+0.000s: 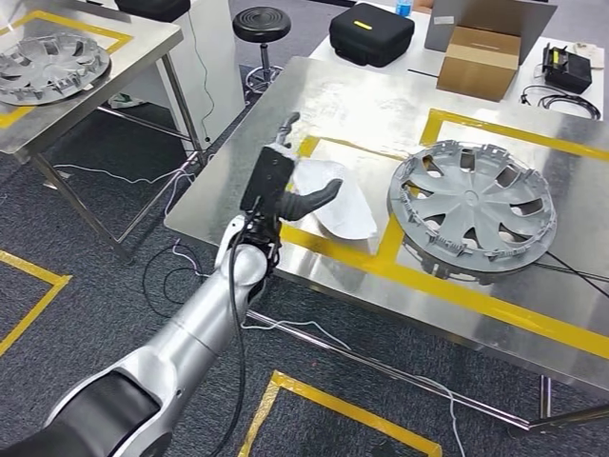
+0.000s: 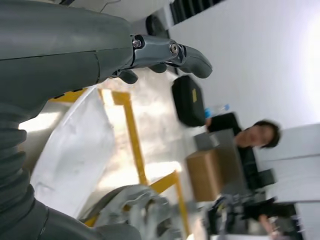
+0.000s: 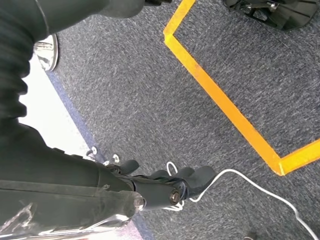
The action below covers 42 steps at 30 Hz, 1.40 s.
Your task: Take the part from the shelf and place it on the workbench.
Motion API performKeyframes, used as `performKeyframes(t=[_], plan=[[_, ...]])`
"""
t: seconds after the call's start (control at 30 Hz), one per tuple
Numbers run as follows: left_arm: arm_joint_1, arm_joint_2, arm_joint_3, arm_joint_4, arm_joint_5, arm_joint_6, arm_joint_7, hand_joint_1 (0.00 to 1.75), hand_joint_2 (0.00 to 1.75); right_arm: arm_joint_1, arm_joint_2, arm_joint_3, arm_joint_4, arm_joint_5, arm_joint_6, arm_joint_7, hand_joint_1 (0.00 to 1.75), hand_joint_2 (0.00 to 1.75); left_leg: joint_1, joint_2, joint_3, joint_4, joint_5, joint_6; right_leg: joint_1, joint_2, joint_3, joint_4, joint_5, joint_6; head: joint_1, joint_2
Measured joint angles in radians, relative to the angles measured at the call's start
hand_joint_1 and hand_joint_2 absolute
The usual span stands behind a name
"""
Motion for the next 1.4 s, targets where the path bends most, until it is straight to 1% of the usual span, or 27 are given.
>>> performKeyframes(t=[0.1,0.17,0.3,0.43,0.5,0.53,0.77,0.87,1.0,1.2,1.4], plan=[[0.068,0.026,-0.016,-0.138,0.039,0.034,-0.029,0.0,1.75,0.002,-0.001,0.0,0.0,-0.007,-0.006,-0.002,0.0,1.75,0.0,0.0,0.0,0.0,0.0,0.0,0.0,0.0,0.0,0.0,-0.001,-0.001,0.0,0.0],[0.116,0.041,-0.025,-0.227,0.079,0.049,-0.066,0.0,1.75,0.003,-0.002,-0.001,0.0,-0.013,-0.012,-0.005,0.0,1.75,0.0,0.0,0.0,0.0,0.0,0.0,0.0,0.0,0.0,0.0,-0.001,-0.001,0.0,0.0],[0.234,0.074,-0.033,-0.43,0.181,0.068,-0.189,0.0,1.75,0.011,-0.002,-0.004,0.0,-0.027,-0.024,-0.015,0.0,1.75,0.0,0.0,0.0,0.0,-0.001,-0.001,0.0,0.0,0.0,0.0,-0.001,-0.001,0.0,0.0],[0.389,0.111,-0.029,-0.678,0.268,0.077,-0.305,0.0,1.75,0.021,-0.002,-0.012,0.0,-0.04,-0.039,-0.021,0.0,1.75,0.0,0.0,0.0,0.0,-0.004,-0.001,0.0,0.0,0.0,0.0,-0.003,-0.001,0.0,0.0],[0.465,0.122,-0.02,-0.77,0.286,0.083,-0.353,0.0,1.75,0.028,-0.002,-0.017,0.0,-0.045,-0.045,-0.024,0.0,1.75,0.0,0.0,0.0,0.0,-0.004,0.0,0.0,0.0,0.0,0.0,-0.004,-0.001,0.0,0.0],[0.492,0.126,-0.016,-0.802,0.29,0.085,-0.368,0.0,1.75,0.031,-0.002,-0.02,0.0,-0.047,-0.048,-0.026,0.0,1.75,0.0,0.0,0.0,0.0,-0.005,0.0,0.0,0.0,0.0,-0.001,-0.005,-0.001,0.0,0.0],[0.66,0.132,0.018,-1.011,0.251,0.113,-0.382,0.0,1.75,0.046,-0.002,-0.035,0.001,-0.061,-0.068,-0.041,0.0,1.75,0.0,0.0,0.0,0.0,-0.005,-0.001,0.0,0.0,0.0,-0.001,-0.005,-0.001,0.0,0.0],[0.714,0.132,0.028,-1.078,0.229,0.123,-0.383,0.0,1.75,0.05,-0.002,-0.046,0.001,-0.065,-0.074,-0.045,0.0,1.75,0.0,0.0,0.0,0.0,-0.006,0.0,0.0,0.0,-0.002,-0.001,-0.006,-0.001,0.0,0.0],[0.751,0.132,0.035,-1.128,0.219,0.13,-0.383,0.0,1.75,0.051,-0.002,-0.054,0.002,-0.066,-0.075,-0.048,0.0,1.75,0.0,0.0,0.001,0.0,-0.006,0.0,0.0,0.0,-0.003,-0.001,-0.006,-0.002,0.0,0.0],[0.811,0.137,0.036,-1.186,0.187,0.193,-0.383,0.0,1.75,0.056,-0.002,-0.066,0.002,-0.072,-0.082,-0.057,0.0,1.75,0.0,0.0,0.001,0.0,-0.006,0.0,0.0,0.0,-0.002,-0.002,-0.006,-0.002,0.0,0.0],[0.901,0.143,0.069,-1.208,0.185,0.24,-0.383,0.0,1.75,0.064,-0.002,-0.091,0.004,-0.084,-0.092,-0.062,0.0,1.75,0.0,0.0,0.003,0.0,-0.008,0.0,0.0,-0.001,-0.002,-0.002,-0.008,-0.001,0.0,0.0]])
